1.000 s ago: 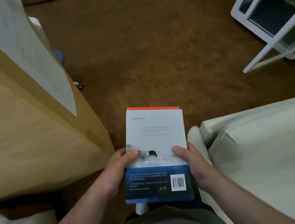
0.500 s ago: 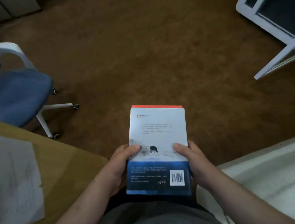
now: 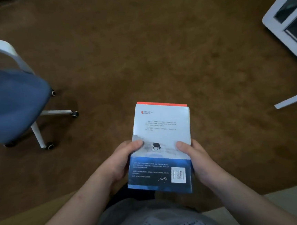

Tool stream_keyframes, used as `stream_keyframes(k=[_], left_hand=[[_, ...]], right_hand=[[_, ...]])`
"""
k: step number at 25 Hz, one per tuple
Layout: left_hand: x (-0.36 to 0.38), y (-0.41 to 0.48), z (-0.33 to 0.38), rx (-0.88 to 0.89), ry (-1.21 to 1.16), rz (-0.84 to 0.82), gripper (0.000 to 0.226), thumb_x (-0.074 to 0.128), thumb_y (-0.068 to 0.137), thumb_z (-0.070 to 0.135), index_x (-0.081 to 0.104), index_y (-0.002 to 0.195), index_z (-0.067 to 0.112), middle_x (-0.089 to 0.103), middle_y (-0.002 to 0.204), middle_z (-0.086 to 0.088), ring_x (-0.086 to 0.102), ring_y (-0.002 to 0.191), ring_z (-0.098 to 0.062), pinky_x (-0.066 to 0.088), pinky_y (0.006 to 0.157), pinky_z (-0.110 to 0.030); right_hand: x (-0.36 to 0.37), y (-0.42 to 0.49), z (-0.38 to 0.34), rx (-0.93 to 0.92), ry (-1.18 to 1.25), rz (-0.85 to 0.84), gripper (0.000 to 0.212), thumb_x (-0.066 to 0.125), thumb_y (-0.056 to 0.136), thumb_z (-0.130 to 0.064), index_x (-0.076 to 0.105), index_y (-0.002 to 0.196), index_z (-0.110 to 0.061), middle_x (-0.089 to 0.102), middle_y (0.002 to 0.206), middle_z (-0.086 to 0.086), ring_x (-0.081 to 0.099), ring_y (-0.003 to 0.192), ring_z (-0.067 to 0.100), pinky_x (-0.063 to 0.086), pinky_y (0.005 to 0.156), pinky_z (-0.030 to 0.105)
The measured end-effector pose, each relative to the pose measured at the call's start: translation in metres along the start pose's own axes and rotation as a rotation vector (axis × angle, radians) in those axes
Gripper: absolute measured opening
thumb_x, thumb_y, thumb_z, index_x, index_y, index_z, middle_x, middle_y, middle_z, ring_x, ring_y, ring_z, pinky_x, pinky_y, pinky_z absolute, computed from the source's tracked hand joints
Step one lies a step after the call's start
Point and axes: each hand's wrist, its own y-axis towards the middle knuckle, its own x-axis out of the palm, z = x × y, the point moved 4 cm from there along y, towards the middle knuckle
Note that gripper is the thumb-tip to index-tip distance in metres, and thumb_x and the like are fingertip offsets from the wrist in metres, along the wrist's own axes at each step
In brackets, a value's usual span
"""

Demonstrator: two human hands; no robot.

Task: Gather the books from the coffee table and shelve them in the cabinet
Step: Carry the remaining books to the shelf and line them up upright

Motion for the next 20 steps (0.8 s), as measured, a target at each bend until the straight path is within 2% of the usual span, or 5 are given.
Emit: stream_keyframes(k=[6,9,13,17,20], left_hand=[[-0.064,0.033,0.111,0.073,-0.081,0.025,0.057,0.073,0.072,0.04,0.068,0.115,0.004,0.073,0.114,-0.021,0.073,0.094,-0.031,0.058,0.085,-0.036],[-0.113,0.034,0.144,0.118,-0.172,0.178,0.075,0.079,0.062,0.045,0.063,0.122,0.001,0.073,0.115,-0.022,0.07,0.102,-0.038,0.054,0.097,-0.047],[-0.174,0.03,0.166,0.197,-0.325,0.36,0.101,0.088,0.054,0.052,0.053,0.133,0.001,0.069,0.122,-0.024,0.063,0.116,-0.045,0.042,0.108,-0.06],[-0.221,0.023,0.194,0.302,-0.488,0.52,0.09,0.081,0.061,0.045,0.055,0.131,-0.004,0.066,0.124,-0.028,0.058,0.12,-0.051,0.039,0.109,-0.063],[-0.247,0.017,0.213,0.375,-0.584,0.604,0.077,0.076,0.067,0.043,0.062,0.126,-0.004,0.065,0.125,-0.03,0.057,0.12,-0.052,0.04,0.109,-0.061]], right_hand=[[0.083,0.096,-0.089,0.026,-0.075,-0.061,0.035,0.073,0.09,-0.022,0.06,0.123,-0.017,0.078,0.11,0.007,0.074,0.102,0.032,0.054,0.1,0.056],[0.144,0.139,-0.125,0.04,-0.157,-0.188,0.049,0.077,0.082,-0.024,0.06,0.126,-0.014,0.079,0.11,0.007,0.075,0.1,0.032,0.057,0.095,0.053],[0.227,0.19,-0.166,0.048,-0.335,-0.369,0.026,0.066,0.095,-0.019,0.061,0.121,-0.017,0.079,0.106,0.005,0.077,0.09,0.024,0.059,0.081,0.041],[0.317,0.238,-0.201,0.067,-0.491,-0.577,0.033,0.071,0.091,-0.022,0.06,0.122,-0.016,0.078,0.109,0.005,0.078,0.091,0.024,0.059,0.084,0.044],[0.386,0.267,-0.223,0.093,-0.617,-0.737,0.066,0.083,0.065,-0.041,0.061,0.121,-0.016,0.078,0.112,0.007,0.076,0.099,0.03,0.058,0.094,0.051]])
